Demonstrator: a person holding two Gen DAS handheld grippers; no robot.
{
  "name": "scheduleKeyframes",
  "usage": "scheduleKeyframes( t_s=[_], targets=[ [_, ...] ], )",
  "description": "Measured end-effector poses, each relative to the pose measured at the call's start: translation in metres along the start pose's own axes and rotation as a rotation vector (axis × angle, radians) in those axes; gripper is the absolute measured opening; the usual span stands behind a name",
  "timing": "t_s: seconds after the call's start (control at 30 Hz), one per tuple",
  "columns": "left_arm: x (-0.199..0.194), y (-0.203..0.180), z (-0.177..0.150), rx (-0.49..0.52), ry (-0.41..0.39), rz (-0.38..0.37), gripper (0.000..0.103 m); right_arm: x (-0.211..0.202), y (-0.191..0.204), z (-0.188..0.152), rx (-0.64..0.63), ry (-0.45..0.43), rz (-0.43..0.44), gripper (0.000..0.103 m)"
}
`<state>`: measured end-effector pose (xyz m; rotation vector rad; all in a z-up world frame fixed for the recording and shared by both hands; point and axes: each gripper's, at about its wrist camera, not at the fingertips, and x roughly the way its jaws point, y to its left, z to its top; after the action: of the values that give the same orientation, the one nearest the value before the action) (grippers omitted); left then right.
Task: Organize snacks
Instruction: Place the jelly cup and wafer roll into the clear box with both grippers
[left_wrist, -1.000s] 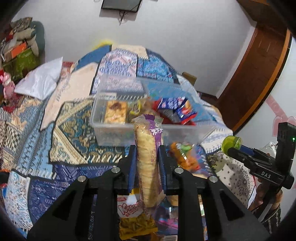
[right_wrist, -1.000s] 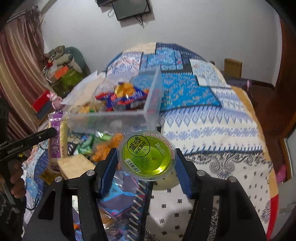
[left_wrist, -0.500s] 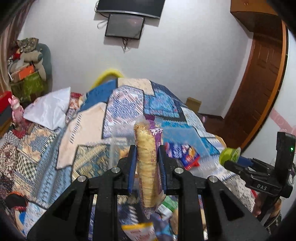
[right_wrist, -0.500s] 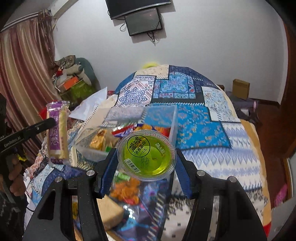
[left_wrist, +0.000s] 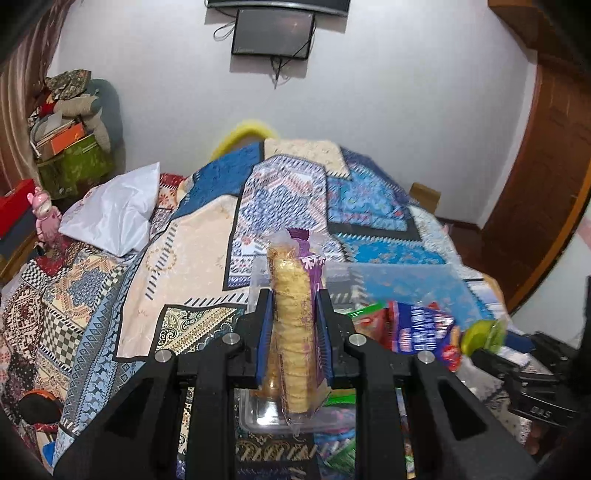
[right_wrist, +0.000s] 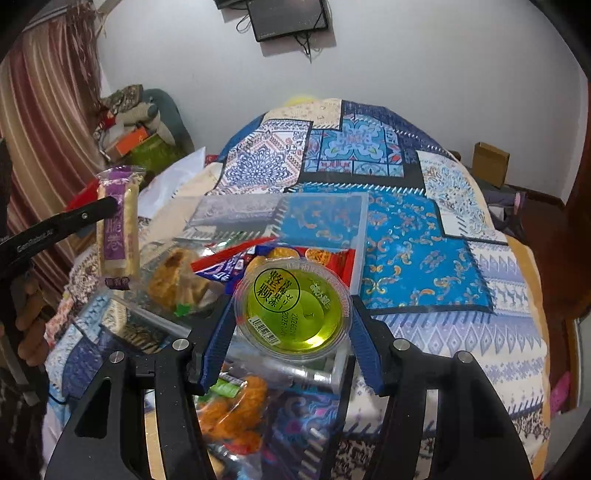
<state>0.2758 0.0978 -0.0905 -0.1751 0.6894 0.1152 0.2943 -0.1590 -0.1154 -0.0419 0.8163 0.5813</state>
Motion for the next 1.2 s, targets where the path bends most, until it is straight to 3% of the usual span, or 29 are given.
scheduleKeyframes(
  t_s=[0.27, 0.4, 0.57, 0.83, 1.2],
  targets=[
    [0.015, -0.007, -0.012, 0.041, 0.029, 0.020, 0.024, 0.012, 0.009, 0.004, -0.032, 0.031, 0.013, 0.057],
    [0.006, -0.006, -0.015, 0.046, 0.024, 0.028, 0.054, 0.017, 0.013, 0.004, -0.037, 0.056, -0.010, 0.058],
    [-0.018, -0.005, -0.021, 0.062, 0.010, 0.007, 0.057, 0.002, 0.020, 0.005, -0.063, 0.031, -0.037, 0.076],
    [-0.058, -0.001, -0.039, 0.064, 0.033, -0.009, 0.074, -0.043, 0.023, -0.001, -0.054, -0.021, -0.015, 0.077],
    [-0.086, -0.003, -0.092, 0.065, 0.134, -0.039, 0.080, -0.077, 0.046, -0.043, -0.078, -0.001, 0.045, 0.077]
  ],
)
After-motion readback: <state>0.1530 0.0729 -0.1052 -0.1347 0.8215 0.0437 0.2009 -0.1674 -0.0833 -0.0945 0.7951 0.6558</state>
